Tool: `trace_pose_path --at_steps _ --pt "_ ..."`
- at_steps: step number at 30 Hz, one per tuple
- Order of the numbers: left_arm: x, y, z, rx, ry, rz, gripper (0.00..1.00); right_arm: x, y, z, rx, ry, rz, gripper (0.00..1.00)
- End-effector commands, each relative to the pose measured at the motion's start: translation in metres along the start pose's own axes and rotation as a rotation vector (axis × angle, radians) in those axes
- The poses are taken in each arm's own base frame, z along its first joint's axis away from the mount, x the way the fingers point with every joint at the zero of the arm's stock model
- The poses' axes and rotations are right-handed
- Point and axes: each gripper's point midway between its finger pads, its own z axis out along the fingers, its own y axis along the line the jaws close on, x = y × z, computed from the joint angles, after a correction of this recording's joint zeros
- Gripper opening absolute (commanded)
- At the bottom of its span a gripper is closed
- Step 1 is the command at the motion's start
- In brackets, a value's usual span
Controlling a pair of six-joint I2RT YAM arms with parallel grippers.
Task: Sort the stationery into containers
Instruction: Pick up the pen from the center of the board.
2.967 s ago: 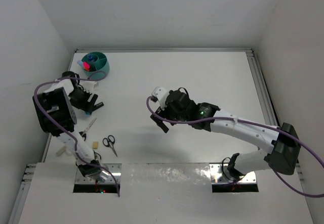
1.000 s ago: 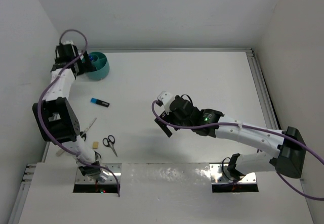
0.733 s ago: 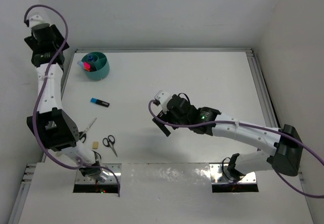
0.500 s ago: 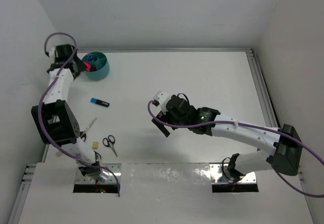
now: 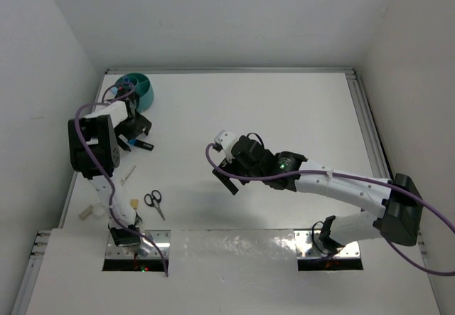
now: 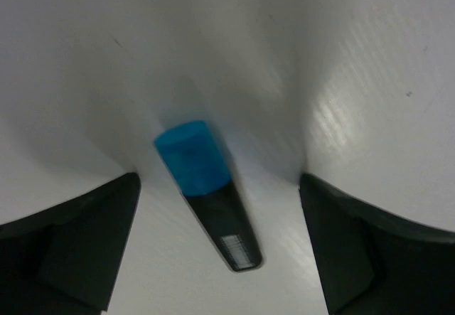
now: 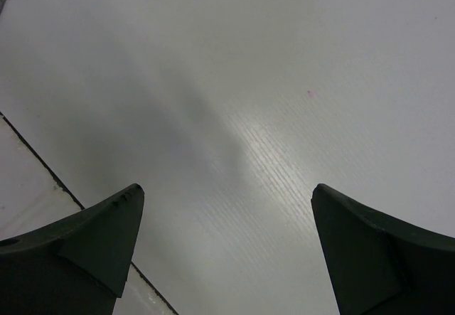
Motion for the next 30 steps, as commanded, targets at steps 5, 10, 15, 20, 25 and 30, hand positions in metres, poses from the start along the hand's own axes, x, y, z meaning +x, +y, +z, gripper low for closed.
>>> trace_pose_path --at_steps 5,10,15,20,25,30 --pt "0.022 0.006 0.019 -0.066 0.048 -0.042 0.92 -0.004 0.0 -0.005 0.012 -0.034 0.034 0.99" --pt "0.033 0.007 0.026 -0.08 0.08 -0.026 0.62 -0.004 0.001 -0.004 0.013 -0.025 0.027 0.99" --pt "0.037 0.016 0.02 -0.069 0.097 -0.036 0.49 -0.009 -0.003 -0.005 0.028 -0.032 0.022 0.99" --pt "0.031 0.015 0.017 -0.051 0.087 -0.027 0.29 -0.01 -0.003 -0.006 0.03 -0.036 0.021 0.99" --pt "0.017 0.004 0.006 0.02 0.041 0.047 0.11 -0.009 -0.005 -0.008 0.035 -0.038 0.021 0.99" --pt "0.0 -0.005 -0.013 0.092 -0.005 0.105 0.0 -0.007 -0.006 -0.01 0.04 -0.059 0.026 0.99"
